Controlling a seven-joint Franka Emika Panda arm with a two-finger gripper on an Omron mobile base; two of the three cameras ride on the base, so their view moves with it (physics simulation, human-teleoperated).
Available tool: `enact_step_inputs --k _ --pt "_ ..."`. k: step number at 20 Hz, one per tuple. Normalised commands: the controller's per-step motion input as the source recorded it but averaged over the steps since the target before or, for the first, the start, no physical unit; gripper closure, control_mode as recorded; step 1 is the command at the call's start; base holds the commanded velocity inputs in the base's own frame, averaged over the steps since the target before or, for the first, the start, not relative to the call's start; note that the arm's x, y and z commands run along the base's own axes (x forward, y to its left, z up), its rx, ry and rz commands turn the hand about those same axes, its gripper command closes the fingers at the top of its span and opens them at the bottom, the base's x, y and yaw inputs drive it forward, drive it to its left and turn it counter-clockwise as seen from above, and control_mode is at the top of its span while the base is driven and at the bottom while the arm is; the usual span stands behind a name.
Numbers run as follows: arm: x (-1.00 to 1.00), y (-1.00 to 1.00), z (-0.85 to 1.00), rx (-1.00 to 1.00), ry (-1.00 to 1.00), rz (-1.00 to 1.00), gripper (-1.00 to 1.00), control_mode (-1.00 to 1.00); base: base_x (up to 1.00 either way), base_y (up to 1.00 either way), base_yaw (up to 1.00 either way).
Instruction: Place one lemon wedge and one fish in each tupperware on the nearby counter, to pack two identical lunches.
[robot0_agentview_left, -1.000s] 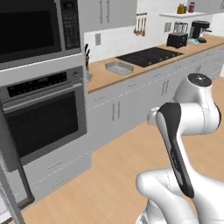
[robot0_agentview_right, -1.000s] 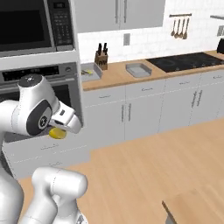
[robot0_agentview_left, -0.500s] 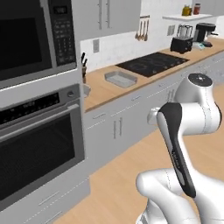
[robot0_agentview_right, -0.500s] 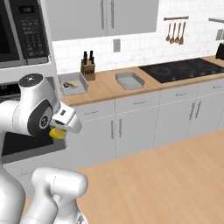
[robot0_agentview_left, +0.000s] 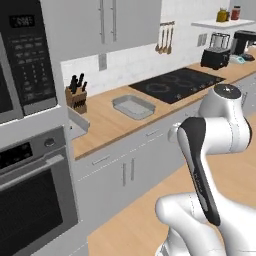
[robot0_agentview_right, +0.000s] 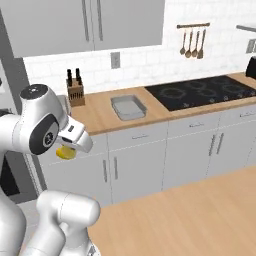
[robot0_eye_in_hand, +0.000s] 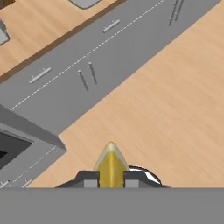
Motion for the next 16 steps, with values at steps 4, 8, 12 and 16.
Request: enact_step_inputs --k 4,8,12,16 --pt "0.00 0.00 0.00 0.00 0.00 0.00 1.00 1.00 0.95 -0.68 0.41" --pt "0.00 0.00 0.00 0.00 0.00 0.00 1.00 1.00 0.77 -0.65 0.61" --pt "0.00 0.00 0.00 0.00 0.00 0.00 1.00 1.00 0.58 -0.69 0.56" --pt "0.00 0.00 0.00 0.00 0.00 0.00 1.00 1.00 0.45 -0.68 0.54"
